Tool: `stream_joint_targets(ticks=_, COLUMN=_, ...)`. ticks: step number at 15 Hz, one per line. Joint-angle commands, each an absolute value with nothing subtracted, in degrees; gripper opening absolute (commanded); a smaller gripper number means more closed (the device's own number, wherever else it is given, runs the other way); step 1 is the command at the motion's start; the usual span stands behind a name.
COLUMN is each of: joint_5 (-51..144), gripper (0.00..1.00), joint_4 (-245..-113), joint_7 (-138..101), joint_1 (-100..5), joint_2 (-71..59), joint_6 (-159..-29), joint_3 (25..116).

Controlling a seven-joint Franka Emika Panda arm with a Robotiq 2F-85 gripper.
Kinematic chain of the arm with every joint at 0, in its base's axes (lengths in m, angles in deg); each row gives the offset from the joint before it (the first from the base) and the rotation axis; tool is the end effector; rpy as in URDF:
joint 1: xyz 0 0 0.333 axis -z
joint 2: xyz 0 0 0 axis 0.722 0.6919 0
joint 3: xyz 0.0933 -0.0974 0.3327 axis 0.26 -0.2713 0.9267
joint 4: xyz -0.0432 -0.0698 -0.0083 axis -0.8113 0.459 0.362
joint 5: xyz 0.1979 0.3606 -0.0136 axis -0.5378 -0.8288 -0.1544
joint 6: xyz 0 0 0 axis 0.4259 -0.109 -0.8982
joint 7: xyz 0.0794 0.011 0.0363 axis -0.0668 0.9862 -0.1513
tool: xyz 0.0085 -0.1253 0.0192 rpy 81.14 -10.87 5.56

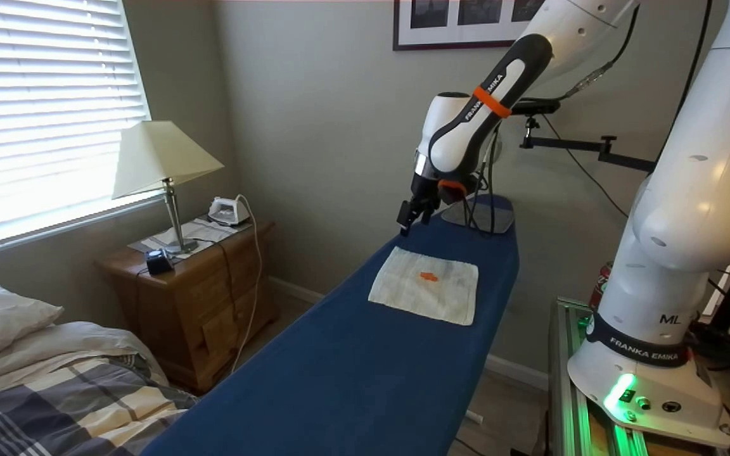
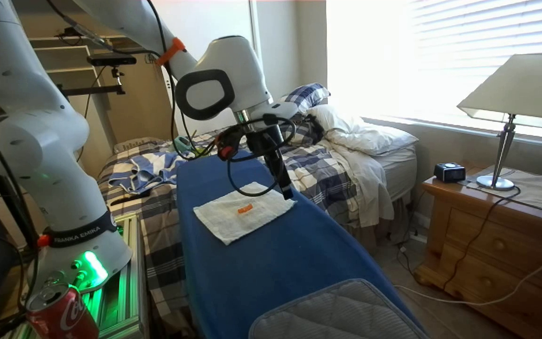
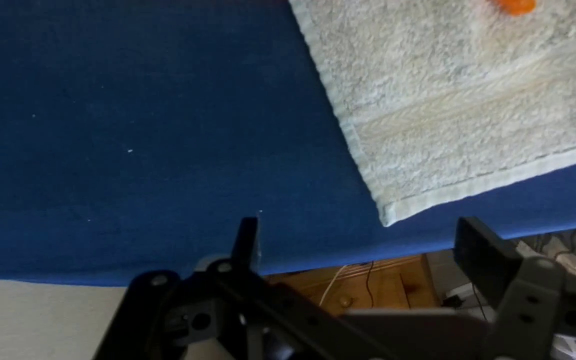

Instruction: Place the orange object on the cloth then fold the cloth corner to corner twice

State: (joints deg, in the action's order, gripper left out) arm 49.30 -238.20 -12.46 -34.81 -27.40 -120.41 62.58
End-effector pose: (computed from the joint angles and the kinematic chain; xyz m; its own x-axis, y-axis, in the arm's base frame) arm 0.4237 -0.1770 0.3080 0.9252 -0.2820 0.2540 -0.3011 -0.9528 0.0387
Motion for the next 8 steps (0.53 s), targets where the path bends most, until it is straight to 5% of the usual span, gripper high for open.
stream_joint_targets(ticks=1, joint_5=43.98, gripper=1.00, joint_4=-235.75, joint_7=-10.84, joint_1=-35.89, joint_2=-25.34, joint_6=-119.12, joint_3=62.77)
stream_joint_targets(ticks=8, joint_5=40.78, gripper=1.00, joint_4=-231.95, joint_7=-9.42, joint_1=-36.30, joint_2=-20.84, joint_6=-117.88, joint_3=63.55)
